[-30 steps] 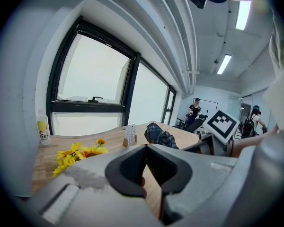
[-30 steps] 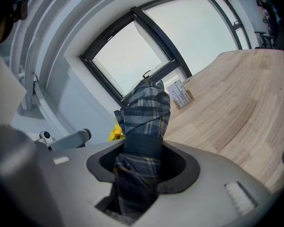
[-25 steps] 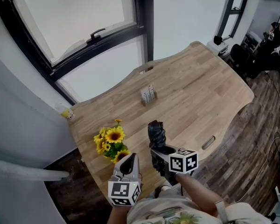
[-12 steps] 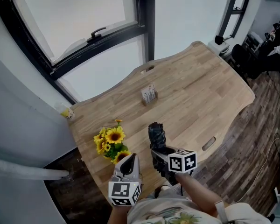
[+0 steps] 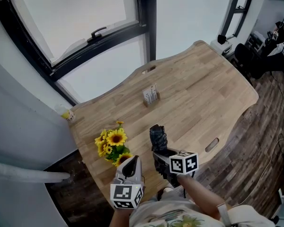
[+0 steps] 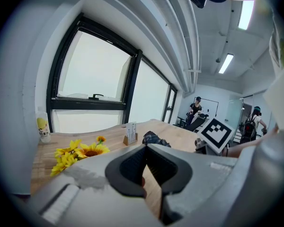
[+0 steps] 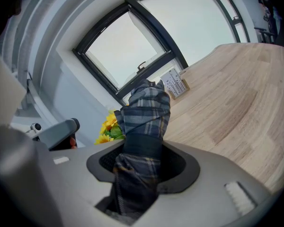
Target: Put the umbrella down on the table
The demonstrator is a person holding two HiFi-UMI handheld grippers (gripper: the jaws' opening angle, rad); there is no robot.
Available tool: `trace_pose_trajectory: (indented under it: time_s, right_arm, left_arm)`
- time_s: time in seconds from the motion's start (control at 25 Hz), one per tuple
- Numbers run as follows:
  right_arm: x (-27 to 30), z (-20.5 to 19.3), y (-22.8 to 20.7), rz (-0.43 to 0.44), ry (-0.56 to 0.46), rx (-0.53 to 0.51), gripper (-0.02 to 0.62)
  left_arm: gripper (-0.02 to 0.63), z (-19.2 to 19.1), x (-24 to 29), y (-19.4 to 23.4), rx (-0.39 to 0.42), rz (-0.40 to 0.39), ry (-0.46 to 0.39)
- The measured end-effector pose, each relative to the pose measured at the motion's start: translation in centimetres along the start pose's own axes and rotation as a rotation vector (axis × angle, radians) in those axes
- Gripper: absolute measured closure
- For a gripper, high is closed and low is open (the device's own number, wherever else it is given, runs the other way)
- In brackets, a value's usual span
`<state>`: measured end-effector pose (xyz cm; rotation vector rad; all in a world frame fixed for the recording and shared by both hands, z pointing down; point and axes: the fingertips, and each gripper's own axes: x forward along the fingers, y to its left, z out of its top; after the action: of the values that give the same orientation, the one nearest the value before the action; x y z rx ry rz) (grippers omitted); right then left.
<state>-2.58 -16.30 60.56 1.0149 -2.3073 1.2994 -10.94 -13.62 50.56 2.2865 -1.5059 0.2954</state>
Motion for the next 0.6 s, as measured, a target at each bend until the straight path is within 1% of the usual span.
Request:
trace_pose_trajectory:
  time_s: [0.6]
  right_arm:
    - [1.7, -1.5, -0.9, -0.017, 0.047, 0.013, 0.400]
  left_arm:
    - [0.601, -0.2, -0.3, 0.7, -0.002, 0.007, 0.008]
